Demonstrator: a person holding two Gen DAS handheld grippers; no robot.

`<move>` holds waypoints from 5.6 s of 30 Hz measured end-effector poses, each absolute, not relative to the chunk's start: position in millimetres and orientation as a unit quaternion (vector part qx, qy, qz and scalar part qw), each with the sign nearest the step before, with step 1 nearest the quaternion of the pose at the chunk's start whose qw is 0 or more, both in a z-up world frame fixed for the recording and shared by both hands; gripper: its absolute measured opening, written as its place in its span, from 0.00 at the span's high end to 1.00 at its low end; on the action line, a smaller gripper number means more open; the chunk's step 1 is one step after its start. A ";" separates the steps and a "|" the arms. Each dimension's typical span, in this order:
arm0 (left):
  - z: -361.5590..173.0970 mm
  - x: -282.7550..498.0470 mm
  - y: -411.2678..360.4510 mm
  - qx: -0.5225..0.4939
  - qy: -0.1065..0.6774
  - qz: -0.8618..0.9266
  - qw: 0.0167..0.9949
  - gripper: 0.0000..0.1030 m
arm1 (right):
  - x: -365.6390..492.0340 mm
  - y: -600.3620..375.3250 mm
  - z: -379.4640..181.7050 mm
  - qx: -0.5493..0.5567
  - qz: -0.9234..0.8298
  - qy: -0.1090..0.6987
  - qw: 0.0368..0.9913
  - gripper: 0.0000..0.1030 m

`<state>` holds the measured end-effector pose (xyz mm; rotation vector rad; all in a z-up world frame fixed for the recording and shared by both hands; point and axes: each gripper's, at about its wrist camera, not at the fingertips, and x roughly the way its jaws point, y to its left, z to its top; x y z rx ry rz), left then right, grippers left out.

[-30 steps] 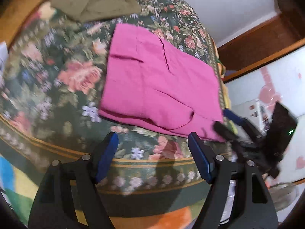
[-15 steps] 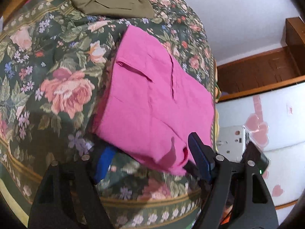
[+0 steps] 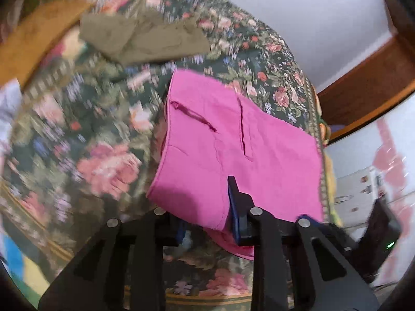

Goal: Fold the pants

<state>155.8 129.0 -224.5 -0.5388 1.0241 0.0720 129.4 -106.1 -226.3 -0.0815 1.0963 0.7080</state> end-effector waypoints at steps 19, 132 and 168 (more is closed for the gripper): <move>-139.5 122.2 39.2 0.059 0.375 0.051 0.924 0.75 | 118.8 -158.3 -233.5 -0.058 0.270 0.498 0.822 0.19; -202.9 150.4 153.1 -0.103 0.496 0.022 0.862 0.17 | 133.4 -193.5 -214.6 -0.035 0.215 0.488 0.845 0.18; -235.9 220.5 90.0 -0.076 0.503 -0.065 0.859 0.82 | 221.0 -154.7 -236.0 0.031 0.269 0.497 0.824 0.88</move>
